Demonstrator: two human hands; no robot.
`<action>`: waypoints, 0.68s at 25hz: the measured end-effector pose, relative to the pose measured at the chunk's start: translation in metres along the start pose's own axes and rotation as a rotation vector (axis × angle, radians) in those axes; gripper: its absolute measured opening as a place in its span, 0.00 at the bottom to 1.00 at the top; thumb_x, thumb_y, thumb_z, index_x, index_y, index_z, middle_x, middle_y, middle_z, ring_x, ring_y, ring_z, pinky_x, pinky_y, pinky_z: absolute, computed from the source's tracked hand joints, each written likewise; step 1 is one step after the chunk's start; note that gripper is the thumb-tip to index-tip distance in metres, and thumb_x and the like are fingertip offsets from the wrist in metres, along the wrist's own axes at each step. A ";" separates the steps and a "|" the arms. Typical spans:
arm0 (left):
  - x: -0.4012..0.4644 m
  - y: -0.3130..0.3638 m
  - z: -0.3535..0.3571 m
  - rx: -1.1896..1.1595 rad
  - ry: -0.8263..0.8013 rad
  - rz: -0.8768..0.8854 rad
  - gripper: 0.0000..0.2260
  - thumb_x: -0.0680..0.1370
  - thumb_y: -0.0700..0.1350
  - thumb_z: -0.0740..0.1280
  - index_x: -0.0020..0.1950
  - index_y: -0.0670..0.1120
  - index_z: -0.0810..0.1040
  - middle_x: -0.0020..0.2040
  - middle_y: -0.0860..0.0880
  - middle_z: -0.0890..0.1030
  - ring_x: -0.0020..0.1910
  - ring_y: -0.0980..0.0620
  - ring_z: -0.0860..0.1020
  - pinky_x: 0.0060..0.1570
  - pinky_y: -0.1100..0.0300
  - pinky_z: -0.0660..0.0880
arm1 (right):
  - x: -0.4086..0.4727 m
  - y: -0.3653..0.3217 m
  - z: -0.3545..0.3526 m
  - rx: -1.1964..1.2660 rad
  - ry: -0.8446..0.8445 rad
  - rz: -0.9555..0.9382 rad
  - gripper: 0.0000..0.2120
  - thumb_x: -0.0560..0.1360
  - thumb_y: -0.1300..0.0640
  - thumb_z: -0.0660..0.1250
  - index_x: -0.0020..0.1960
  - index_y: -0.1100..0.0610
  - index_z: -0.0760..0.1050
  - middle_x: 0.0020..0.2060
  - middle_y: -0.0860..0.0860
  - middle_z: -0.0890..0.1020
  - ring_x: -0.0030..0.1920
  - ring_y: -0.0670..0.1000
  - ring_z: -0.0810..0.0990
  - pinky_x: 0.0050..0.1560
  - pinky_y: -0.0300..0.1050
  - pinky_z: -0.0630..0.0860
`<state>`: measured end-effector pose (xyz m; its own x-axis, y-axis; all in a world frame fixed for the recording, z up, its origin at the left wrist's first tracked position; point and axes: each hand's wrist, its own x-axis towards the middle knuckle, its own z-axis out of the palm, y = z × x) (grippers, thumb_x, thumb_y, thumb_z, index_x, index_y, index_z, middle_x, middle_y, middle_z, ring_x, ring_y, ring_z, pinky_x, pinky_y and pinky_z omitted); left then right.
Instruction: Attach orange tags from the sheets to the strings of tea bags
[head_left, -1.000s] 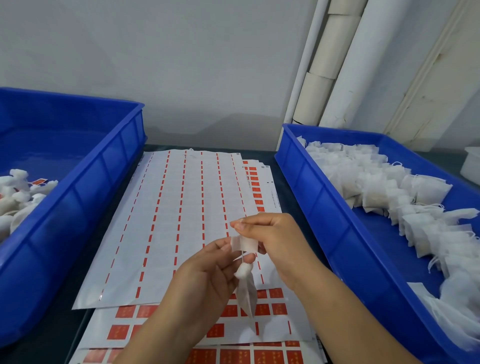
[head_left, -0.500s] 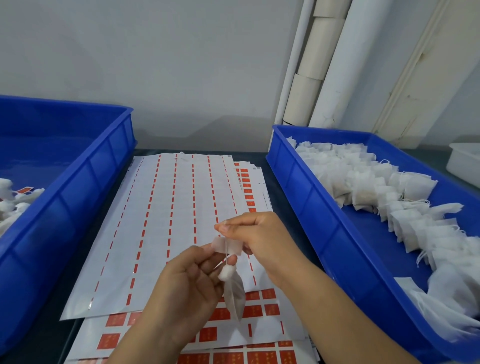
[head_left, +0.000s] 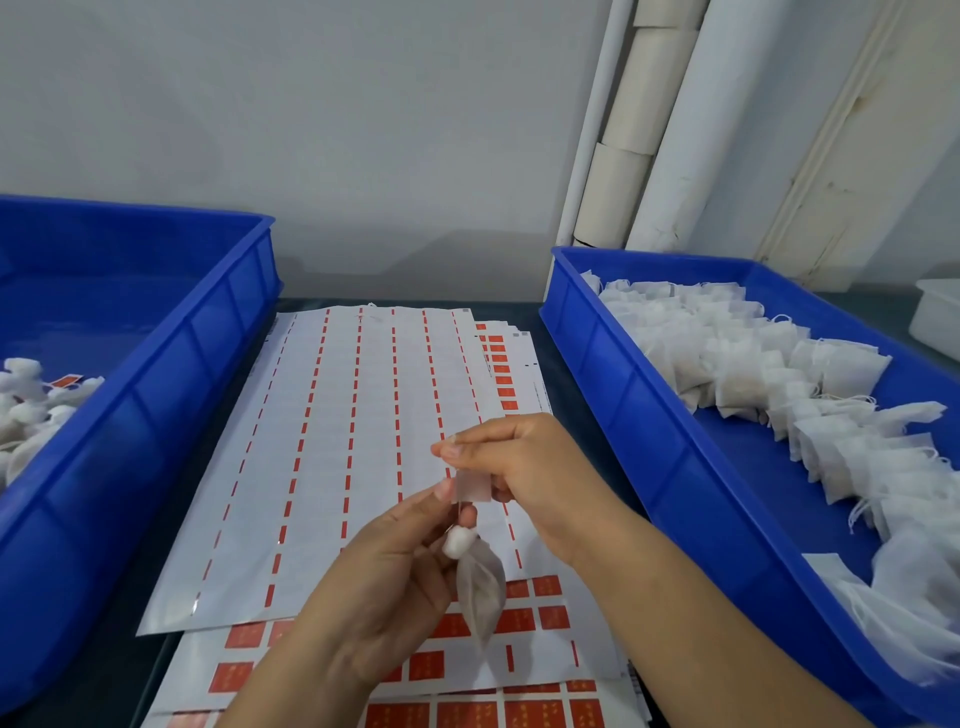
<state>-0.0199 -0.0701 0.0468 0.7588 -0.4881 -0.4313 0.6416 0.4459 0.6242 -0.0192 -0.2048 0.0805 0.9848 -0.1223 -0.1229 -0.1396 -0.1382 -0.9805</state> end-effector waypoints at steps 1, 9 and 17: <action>0.000 0.000 0.000 0.004 -0.007 -0.002 0.09 0.65 0.44 0.70 0.39 0.41 0.85 0.33 0.43 0.79 0.29 0.52 0.78 0.32 0.59 0.79 | 0.000 -0.001 0.000 0.004 -0.005 -0.001 0.03 0.71 0.55 0.72 0.43 0.48 0.85 0.46 0.41 0.84 0.51 0.43 0.80 0.46 0.34 0.76; 0.001 0.005 0.000 0.054 -0.004 0.018 0.06 0.63 0.40 0.71 0.38 0.41 0.85 0.32 0.43 0.79 0.29 0.53 0.77 0.31 0.61 0.79 | -0.002 -0.007 -0.003 -0.026 -0.035 0.025 0.03 0.72 0.55 0.71 0.44 0.50 0.84 0.47 0.44 0.84 0.49 0.51 0.81 0.47 0.40 0.77; 0.004 0.010 -0.004 0.179 0.101 0.138 0.07 0.64 0.44 0.70 0.37 0.44 0.85 0.33 0.45 0.80 0.29 0.54 0.78 0.33 0.60 0.77 | -0.009 0.001 -0.004 -0.095 -0.012 -0.054 0.15 0.68 0.55 0.75 0.51 0.42 0.78 0.41 0.42 0.84 0.42 0.44 0.84 0.39 0.31 0.78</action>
<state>-0.0100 -0.0644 0.0482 0.8512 -0.3503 -0.3909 0.5074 0.3590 0.7833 -0.0284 -0.2075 0.0808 0.9923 -0.1003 -0.0730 -0.0950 -0.2364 -0.9670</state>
